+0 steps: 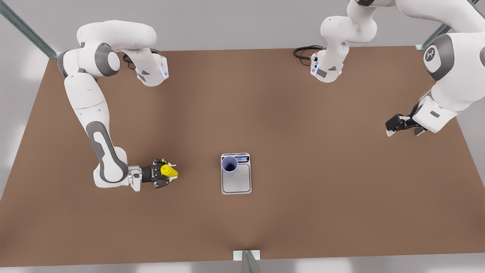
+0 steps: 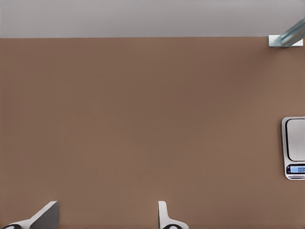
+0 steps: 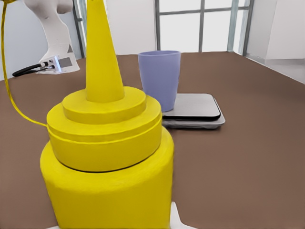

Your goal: Move cup to the weight, pick up sauce bottle, pour sauce

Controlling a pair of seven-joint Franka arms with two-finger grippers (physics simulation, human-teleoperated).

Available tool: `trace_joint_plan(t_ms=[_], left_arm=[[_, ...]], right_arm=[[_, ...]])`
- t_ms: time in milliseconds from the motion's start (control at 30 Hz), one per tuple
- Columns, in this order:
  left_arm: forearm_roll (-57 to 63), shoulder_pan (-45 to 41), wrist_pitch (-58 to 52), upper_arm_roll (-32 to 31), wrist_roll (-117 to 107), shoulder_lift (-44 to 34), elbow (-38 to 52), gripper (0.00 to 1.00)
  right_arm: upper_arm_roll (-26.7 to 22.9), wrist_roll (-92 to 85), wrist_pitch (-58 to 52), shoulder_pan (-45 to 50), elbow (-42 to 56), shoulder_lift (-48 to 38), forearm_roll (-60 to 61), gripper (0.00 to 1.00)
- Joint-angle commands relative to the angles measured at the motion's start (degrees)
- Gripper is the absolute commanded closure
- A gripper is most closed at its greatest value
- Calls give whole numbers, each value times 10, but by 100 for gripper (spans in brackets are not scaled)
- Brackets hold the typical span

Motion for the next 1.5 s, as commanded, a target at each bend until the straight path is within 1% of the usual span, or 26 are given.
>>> trace_joint_plan(t_ms=[0, 33, 67, 100, 833, 900, 967, 1000, 1067, 1100, 1133, 1200, 1233, 1267, 1300, 1333, 1367, 1467], left_arm=[[0, 0, 0, 0, 0, 0, 0, 0], [0, -1, 0, 0, 0, -1, 0, 0], [0, 0, 0, 0, 0, -2, 0, 0], [0, 0, 0, 0, 0, -2, 0, 0], [0, 0, 0, 1, 0, -3, 0, 0], [0, 0, 0, 1, 0, -3, 0, 0], [0, 0, 0, 1, 0, -2, 0, 0], [0, 0, 0, 1, 0, -1, 0, 0], [0, 0, 0, 1, 0, -1, 0, 0], [0, 0, 0, 1, 0, -1, 0, 0], [0, 0, 0, 1, 0, -1, 0, 0], [0, 0, 0, 1, 0, -1, 0, 0], [0, 0, 0, 1, 0, -1, 0, 0], [0, 0, 0, 1, 0, -1, 0, 0], [0, 0, 0, 1, 0, -1, 0, 0], [0, 0, 0, 1, 0, -1, 0, 0], [0, 0, 0, 1, 0, -1, 0, 0], [0, 0, -2, 5, 0, -4, 0, 0]], right_arm=[[0, 0, 0, -1, 0, 0, 0, 27], [-1, 0, 0, -1, 0, 0, 0, 19], [0, 0, 0, -1, -1, 0, 0, 7], [0, 0, -1, -1, -1, 0, 0, 0], [-2, 11, -20, -25, -4, -4, -9, 0], [-2, 11, -22, -38, -2, -5, -30, 0], [-2, 15, -39, -69, 0, -7, -84, 0], [-5, 40, -56, -87, 16, -15, -134, 0], [-25, 207, -102, -85, 98, -52, -258, 0], [-23, 426, -128, -76, 149, -95, -353, 0], [-20, 581, -130, -54, 170, -141, -416, 0], [-21, 862, -128, -11, 176, -215, -502, 0], [-28, 928, -128, 15, 171, -245, -522, 0], [-72, 1043, -135, 62, 153, -300, -538, 0], [-92, 1125, -145, 87, 142, -330, -538, 0], [-96, 1219, -145, 107, 116, -373, -538, 0], [-96, 1270, -145, 119, 101, -399, -539, 0], [-99, 1283, -139, 127, 67, -437, -538, 0]])
